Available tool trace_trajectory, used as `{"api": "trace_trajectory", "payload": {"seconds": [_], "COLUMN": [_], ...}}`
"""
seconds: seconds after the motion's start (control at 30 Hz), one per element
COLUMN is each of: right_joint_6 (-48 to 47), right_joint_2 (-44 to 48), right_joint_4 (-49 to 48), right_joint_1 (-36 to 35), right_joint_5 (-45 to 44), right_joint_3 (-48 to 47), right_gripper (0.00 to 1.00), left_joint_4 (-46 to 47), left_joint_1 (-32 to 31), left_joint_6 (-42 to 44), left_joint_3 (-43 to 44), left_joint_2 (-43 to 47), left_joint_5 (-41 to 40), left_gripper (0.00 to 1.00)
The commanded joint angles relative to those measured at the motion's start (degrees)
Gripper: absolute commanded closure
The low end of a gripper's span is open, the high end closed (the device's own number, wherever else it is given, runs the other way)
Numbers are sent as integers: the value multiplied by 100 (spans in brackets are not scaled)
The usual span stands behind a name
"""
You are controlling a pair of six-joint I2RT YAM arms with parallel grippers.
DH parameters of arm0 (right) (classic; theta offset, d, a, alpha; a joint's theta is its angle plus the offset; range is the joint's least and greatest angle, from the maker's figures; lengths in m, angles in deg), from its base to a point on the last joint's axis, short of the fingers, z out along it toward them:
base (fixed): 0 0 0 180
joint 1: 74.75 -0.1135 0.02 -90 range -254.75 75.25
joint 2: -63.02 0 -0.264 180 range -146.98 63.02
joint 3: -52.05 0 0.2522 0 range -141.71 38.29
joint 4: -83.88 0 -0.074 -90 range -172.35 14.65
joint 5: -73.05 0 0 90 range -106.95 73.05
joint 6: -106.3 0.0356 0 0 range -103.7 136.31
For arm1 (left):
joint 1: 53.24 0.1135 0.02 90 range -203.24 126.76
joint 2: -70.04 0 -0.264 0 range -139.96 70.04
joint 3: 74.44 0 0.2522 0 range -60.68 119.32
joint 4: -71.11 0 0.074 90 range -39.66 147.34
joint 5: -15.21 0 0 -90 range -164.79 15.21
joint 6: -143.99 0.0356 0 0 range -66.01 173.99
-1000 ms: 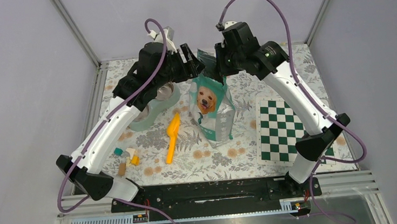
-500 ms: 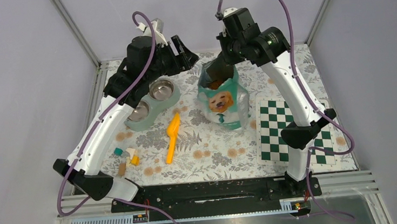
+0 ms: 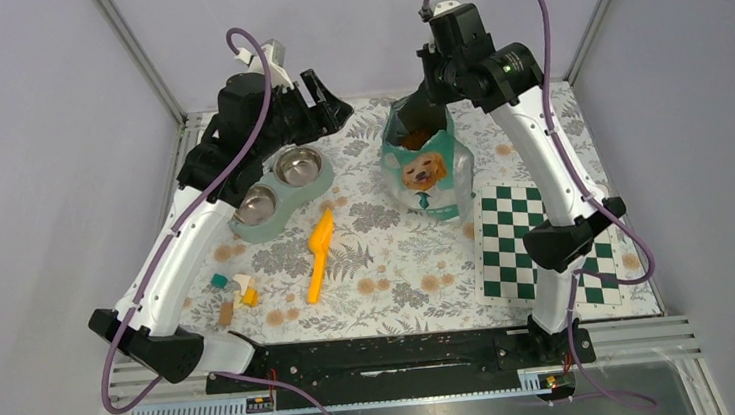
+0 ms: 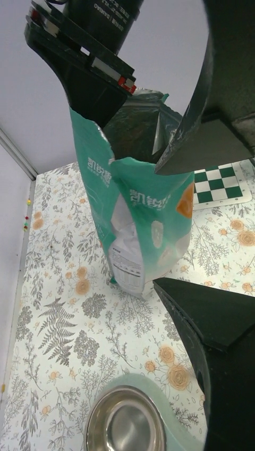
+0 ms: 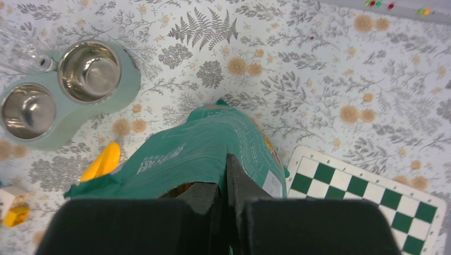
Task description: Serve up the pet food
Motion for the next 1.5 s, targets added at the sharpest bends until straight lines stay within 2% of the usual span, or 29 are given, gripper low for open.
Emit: {"api": "trace_trajectory", "payload": {"seconds": [0.0, 0.13, 0.33, 0.37, 0.47, 0.53, 0.63, 0.8, 1.0, 1.2, 1.47], "right_joint_6": [738, 1471, 1363, 1311, 1207, 1147, 1037, 852, 683, 731, 993], "right_joint_2": [295, 298, 566, 612, 761, 847, 956, 1201, 1554, 2274, 3154], "right_joint_4": [-1295, -1275, -1395, -1394, -1399, -1401, -1393, -1367, -1051, -1042, -1444], "right_joint_1": [71, 96, 118, 127, 158, 163, 168, 163, 163, 163, 163], "right_joint_5": [59, 42, -265, -276, -232, -179, -85, -34, 137, 719, 1127], "right_joint_3": [-1164, -1456, -479, -245, 291, 424, 527, 733, 537, 1031, 2315], "right_gripper": [100, 100, 100, 93, 64, 51, 39, 27, 23, 24, 24], "left_joint_4": [244, 276, 277, 269, 196, 85, -58, -126, -323, -370, -9], "left_joint_1": [19, 14, 14, 18, 18, 27, 79, 169, 189, 189, 182], "left_joint_6": [-48, -125, -137, -119, -19, 83, 208, 277, 229, -14, -199], "left_joint_3": [-51, -129, -370, -432, -589, -706, -902, -1602, -2789, -3867, -4056], "left_joint_2": [85, 71, 188, 223, 324, 383, 464, 658, 728, 457, -523], "left_joint_5": [301, 490, 484, 422, 187, 17, -145, -349, -691, -843, -1285], "left_gripper": [28, 28, 28, 28, 27, 25, 23, 21, 21, 21, 23]}}
